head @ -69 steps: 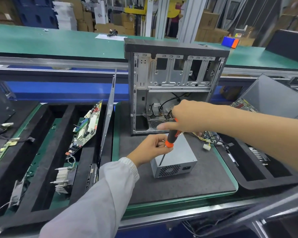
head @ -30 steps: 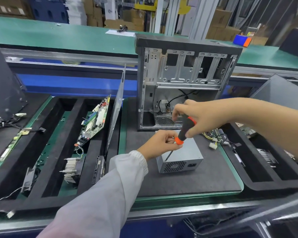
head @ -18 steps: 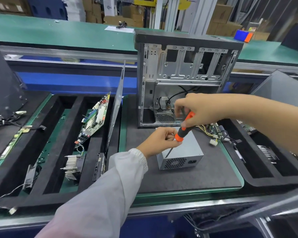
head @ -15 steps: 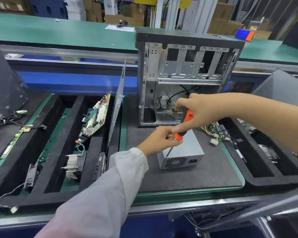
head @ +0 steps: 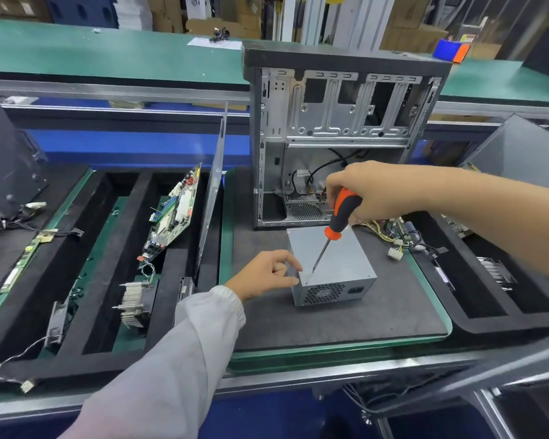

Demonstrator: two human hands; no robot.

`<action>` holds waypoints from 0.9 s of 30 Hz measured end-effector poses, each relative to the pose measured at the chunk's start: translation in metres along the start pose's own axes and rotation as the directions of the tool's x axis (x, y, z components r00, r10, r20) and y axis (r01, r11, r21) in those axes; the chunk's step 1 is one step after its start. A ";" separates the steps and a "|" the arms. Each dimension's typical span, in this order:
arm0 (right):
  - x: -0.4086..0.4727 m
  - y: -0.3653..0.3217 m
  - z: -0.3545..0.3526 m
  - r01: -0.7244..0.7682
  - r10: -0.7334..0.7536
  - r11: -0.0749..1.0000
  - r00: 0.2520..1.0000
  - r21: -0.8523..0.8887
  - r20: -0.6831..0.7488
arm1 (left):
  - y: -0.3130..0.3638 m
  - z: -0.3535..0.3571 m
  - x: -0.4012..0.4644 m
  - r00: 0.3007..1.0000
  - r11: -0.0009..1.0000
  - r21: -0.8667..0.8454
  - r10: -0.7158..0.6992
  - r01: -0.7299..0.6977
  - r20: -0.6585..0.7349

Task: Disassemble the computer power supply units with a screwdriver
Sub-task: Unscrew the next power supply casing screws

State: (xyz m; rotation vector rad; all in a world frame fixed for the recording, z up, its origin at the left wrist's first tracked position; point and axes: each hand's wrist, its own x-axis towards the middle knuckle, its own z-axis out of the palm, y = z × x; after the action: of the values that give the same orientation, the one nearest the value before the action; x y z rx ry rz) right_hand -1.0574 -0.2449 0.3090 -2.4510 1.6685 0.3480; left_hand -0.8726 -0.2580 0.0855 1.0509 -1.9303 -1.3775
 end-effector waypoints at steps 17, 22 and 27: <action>0.014 0.036 0.016 -0.137 0.177 0.721 0.984 0.679 0.011 | -0.010 0.020 0.012 0.950 0.715 -0.698 -0.186 -0.044 -0.250; 0.020 0.055 0.056 -0.149 0.336 0.453 0.942 0.879 -0.014 | -0.027 0.002 0.025 0.819 0.660 -0.752 -0.431 0.001 -0.377; 0.020 0.080 0.117 -0.172 0.369 0.153 0.923 0.973 0.105 | -0.051 0.005 0.037 0.715 0.840 -0.504 -0.478 0.201 -0.510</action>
State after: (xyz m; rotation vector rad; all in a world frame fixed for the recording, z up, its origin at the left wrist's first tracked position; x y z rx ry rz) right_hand -1.1367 -0.2619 0.1912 -1.1548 1.5585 -0.7510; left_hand -0.8827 -0.2952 0.0357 1.4656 -0.9238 -1.3167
